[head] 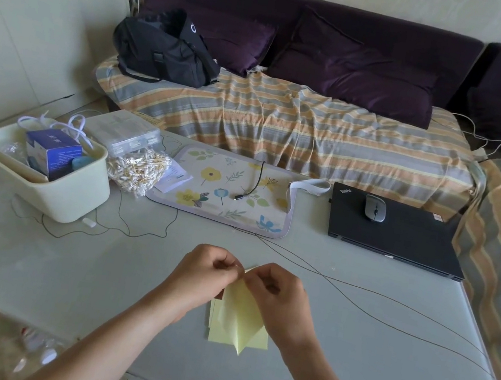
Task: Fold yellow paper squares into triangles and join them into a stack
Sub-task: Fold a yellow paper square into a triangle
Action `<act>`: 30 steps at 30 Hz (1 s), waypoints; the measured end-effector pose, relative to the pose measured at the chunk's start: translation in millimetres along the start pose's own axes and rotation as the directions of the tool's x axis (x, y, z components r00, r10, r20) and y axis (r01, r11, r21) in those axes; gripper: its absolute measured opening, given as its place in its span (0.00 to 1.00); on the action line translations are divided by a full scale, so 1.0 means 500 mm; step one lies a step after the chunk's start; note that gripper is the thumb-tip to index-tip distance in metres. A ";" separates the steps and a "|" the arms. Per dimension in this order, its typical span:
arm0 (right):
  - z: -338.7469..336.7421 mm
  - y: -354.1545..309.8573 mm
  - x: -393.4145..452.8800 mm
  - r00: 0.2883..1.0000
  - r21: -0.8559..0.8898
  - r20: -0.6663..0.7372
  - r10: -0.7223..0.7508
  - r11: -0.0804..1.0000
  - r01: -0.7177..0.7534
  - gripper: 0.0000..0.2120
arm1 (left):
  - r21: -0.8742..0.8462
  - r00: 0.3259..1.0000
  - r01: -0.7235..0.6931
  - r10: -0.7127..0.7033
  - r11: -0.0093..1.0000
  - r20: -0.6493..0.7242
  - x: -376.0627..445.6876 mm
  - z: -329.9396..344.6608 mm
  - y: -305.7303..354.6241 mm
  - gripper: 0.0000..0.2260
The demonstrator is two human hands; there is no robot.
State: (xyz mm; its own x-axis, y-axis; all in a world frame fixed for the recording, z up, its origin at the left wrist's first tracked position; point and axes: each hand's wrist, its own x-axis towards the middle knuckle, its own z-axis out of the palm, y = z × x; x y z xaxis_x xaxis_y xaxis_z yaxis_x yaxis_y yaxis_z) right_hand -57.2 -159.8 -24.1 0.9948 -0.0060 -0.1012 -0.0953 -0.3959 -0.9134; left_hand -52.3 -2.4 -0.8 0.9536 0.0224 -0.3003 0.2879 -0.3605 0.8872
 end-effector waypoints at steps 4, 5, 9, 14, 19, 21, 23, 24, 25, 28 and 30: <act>0.002 0.005 0.003 1.000 -0.033 0.021 0.020 0.999 -0.019 0.04 | 0.077 1.000 -0.015 0.015 0.997 -0.003 -0.002 -0.001 -0.003 0.07; 0.003 0.007 0.004 1.000 -0.046 0.020 0.020 0.999 -0.019 0.04 | 0.093 1.000 -0.017 0.018 0.996 -0.011 -0.001 0.000 -0.003 0.07; 0.000 0.009 0.006 0.999 -0.055 0.009 0.039 0.998 -0.038 0.06 | 0.098 0.994 -0.013 0.024 0.995 -0.110 0.003 -0.005 0.000 0.06; -0.005 0.012 0.005 1.000 -0.070 0.004 0.029 0.997 -0.029 0.08 | -0.018 0.995 0.037 -0.038 0.999 -0.096 0.007 -0.007 -0.004 0.07; -0.010 0.013 0.008 0.999 -0.028 0.002 0.045 0.999 -0.045 0.08 | -0.229 0.988 0.142 -0.151 0.963 -0.023 0.008 -0.008 0.023 0.12; -0.011 0.013 0.008 0.998 -0.004 0.004 0.056 0.998 -0.056 0.07 | -0.213 0.993 0.109 -0.115 0.971 -0.014 0.005 -0.008 0.022 0.10; -0.011 0.010 0.007 0.998 0.011 0.004 0.060 0.998 -0.060 0.07 | -0.201 0.996 0.083 -0.088 0.976 -0.018 0.005 -0.006 0.013 0.07; -0.012 0.010 0.007 0.998 0.018 0.005 0.061 0.998 -0.061 0.07 | -0.195 0.997 0.073 -0.079 0.978 -0.024 0.007 -0.005 0.009 0.05; -0.012 0.010 0.007 0.998 0.021 0.009 0.062 0.998 -0.062 0.07 | -0.183 0.997 0.060 -0.067 0.981 -0.034 0.009 -0.005 0.005 0.04; -0.009 0.008 0.008 0.996 0.030 0.047 0.076 0.997 -0.077 0.06 | -0.127 0.997 0.017 -0.027 0.992 -0.076 0.015 -0.007 -0.005 0.04; -0.006 0.006 0.006 0.995 0.052 0.071 0.073 0.996 -0.077 0.12 | -0.109 0.996 0.005 -0.014 0.994 -0.086 0.019 -0.008 -0.011 0.03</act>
State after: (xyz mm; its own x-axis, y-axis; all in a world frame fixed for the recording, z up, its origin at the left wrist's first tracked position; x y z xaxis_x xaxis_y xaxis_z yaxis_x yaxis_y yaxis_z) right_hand -54.3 -163.8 -26.0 0.9801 0.0306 -0.1960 -0.1736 -0.3459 -0.9221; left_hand -44.5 3.4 -6.9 0.9535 0.1072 -0.2817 0.3003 -0.2561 0.9188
